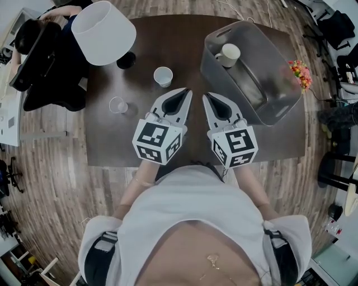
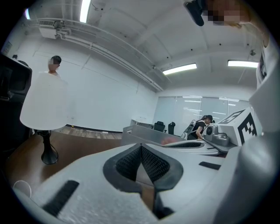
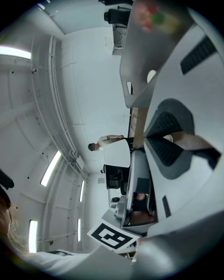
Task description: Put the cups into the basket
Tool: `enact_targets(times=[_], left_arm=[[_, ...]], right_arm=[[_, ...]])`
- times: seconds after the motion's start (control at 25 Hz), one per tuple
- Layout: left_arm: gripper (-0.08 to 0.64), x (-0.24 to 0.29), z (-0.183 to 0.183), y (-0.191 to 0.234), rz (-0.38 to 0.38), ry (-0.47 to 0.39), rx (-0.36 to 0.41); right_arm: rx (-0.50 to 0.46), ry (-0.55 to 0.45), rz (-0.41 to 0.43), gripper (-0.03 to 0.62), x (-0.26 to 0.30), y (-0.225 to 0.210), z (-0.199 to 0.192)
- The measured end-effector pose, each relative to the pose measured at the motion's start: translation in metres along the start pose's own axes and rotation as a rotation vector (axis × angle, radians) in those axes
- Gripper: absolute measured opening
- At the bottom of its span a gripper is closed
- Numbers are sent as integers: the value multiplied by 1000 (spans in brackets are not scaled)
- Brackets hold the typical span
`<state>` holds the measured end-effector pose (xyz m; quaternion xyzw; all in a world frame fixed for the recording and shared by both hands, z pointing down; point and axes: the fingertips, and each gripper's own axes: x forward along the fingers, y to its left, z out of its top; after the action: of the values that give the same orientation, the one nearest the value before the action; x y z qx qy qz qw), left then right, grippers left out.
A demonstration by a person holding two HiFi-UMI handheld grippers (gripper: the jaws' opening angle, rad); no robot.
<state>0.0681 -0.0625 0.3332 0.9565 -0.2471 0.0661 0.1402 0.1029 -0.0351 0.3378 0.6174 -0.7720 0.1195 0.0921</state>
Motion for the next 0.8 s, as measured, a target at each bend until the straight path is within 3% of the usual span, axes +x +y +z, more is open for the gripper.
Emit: enact_targets(times=[0.48, 0.8], left_arm=[[11, -1, 1, 3, 2, -7, -6], [12, -8, -2, 21, 50, -9, -33]], right_arm=[[-5, 17, -2, 11, 2, -3, -2], [-34, 19, 49, 11, 18, 5, 3]])
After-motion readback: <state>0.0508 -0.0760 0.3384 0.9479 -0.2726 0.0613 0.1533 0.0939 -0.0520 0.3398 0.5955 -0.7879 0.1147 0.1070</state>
